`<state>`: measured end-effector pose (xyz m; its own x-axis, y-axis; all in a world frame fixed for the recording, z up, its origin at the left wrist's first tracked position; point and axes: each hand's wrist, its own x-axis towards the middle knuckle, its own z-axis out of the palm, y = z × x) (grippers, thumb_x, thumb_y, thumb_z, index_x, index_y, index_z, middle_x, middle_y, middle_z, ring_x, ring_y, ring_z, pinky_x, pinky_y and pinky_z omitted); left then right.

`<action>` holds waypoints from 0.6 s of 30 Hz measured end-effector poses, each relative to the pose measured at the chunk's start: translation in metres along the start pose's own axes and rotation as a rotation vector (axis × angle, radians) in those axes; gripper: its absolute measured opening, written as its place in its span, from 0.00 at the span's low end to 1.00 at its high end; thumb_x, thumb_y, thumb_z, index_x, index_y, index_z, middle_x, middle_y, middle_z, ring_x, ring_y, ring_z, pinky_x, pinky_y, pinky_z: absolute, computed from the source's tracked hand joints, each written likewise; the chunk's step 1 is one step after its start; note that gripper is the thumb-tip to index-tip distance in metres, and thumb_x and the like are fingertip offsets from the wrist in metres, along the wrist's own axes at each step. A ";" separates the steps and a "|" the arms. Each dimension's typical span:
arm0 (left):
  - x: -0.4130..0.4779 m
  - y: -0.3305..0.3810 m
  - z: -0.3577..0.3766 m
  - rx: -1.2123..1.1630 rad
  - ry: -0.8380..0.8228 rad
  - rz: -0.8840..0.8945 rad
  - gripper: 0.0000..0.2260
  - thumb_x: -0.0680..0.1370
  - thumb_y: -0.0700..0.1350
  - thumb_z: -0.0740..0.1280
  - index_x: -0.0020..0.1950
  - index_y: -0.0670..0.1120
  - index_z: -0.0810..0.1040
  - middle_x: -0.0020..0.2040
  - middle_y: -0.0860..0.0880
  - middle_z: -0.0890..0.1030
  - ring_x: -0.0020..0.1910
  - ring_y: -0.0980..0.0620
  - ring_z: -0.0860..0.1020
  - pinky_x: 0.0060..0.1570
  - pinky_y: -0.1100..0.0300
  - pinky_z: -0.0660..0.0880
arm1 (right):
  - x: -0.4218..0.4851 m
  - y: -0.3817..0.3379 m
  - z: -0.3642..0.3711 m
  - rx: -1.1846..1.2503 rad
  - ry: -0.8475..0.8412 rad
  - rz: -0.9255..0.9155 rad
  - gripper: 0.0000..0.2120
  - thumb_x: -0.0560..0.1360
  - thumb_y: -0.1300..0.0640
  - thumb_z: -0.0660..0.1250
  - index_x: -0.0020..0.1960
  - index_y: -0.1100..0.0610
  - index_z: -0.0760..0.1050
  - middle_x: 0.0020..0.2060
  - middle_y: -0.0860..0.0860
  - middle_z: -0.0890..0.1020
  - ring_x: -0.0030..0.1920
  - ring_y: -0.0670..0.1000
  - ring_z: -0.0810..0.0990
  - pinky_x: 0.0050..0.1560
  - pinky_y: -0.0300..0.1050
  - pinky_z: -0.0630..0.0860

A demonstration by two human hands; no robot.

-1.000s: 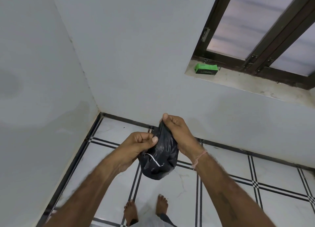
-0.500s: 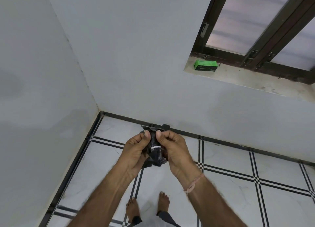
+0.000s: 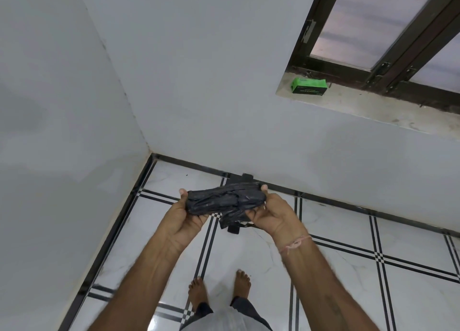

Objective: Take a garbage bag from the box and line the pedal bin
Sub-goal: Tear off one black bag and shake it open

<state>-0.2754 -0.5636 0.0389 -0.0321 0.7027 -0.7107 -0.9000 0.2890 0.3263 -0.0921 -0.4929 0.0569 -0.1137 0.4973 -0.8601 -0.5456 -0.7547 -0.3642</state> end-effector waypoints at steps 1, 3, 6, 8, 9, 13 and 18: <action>0.001 0.001 0.000 0.015 -0.006 -0.019 0.18 0.85 0.53 0.60 0.53 0.39 0.79 0.44 0.37 0.88 0.38 0.44 0.88 0.34 0.52 0.85 | 0.003 0.000 0.001 0.000 -0.001 -0.008 0.16 0.87 0.58 0.58 0.43 0.57 0.78 0.42 0.62 0.84 0.44 0.60 0.82 0.33 0.58 0.84; 0.003 0.005 -0.003 0.075 -0.025 -0.042 0.20 0.85 0.54 0.60 0.57 0.38 0.80 0.48 0.38 0.88 0.42 0.43 0.88 0.39 0.49 0.86 | 0.005 -0.002 0.002 -0.062 -0.035 -0.030 0.13 0.85 0.55 0.62 0.50 0.61 0.80 0.48 0.63 0.85 0.46 0.62 0.84 0.40 0.61 0.84; 0.008 0.019 -0.011 0.110 -0.023 -0.026 0.19 0.84 0.54 0.61 0.57 0.39 0.81 0.48 0.41 0.88 0.42 0.45 0.89 0.39 0.50 0.86 | 0.005 -0.006 -0.008 -0.405 -0.156 -0.172 0.16 0.79 0.46 0.69 0.55 0.59 0.82 0.48 0.57 0.87 0.46 0.55 0.87 0.48 0.54 0.84; 0.013 0.030 -0.015 0.151 0.002 -0.018 0.20 0.84 0.55 0.61 0.55 0.40 0.81 0.46 0.41 0.89 0.40 0.45 0.88 0.36 0.51 0.86 | 0.001 -0.005 -0.017 -0.795 -0.286 -0.234 0.24 0.73 0.41 0.74 0.60 0.58 0.80 0.55 0.58 0.86 0.52 0.53 0.85 0.55 0.53 0.81; 0.014 0.033 -0.016 0.182 0.010 -0.017 0.21 0.84 0.56 0.61 0.54 0.39 0.81 0.44 0.41 0.89 0.39 0.46 0.88 0.36 0.52 0.86 | 0.000 -0.005 -0.019 -0.896 -0.409 -0.189 0.26 0.74 0.43 0.74 0.64 0.59 0.79 0.61 0.60 0.84 0.56 0.55 0.84 0.59 0.55 0.80; 0.020 0.036 -0.021 0.202 0.035 -0.036 0.21 0.83 0.58 0.62 0.52 0.41 0.81 0.42 0.43 0.88 0.37 0.47 0.88 0.34 0.54 0.85 | 0.009 -0.017 -0.015 -0.435 -0.492 -0.156 0.15 0.80 0.54 0.67 0.65 0.54 0.82 0.57 0.59 0.85 0.53 0.58 0.87 0.53 0.59 0.85; 0.020 0.029 -0.041 0.247 0.001 -0.073 0.20 0.81 0.58 0.65 0.51 0.41 0.84 0.46 0.41 0.88 0.40 0.47 0.88 0.36 0.55 0.85 | 0.041 -0.042 -0.021 0.063 -0.147 -0.308 0.15 0.83 0.58 0.64 0.47 0.52 0.89 0.45 0.54 0.88 0.47 0.55 0.87 0.43 0.55 0.87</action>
<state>-0.3203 -0.5683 0.0088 0.0286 0.6738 -0.7384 -0.7664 0.4890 0.4166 -0.0563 -0.4503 0.0296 -0.0514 0.7573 -0.6510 -0.6224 -0.5341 -0.5722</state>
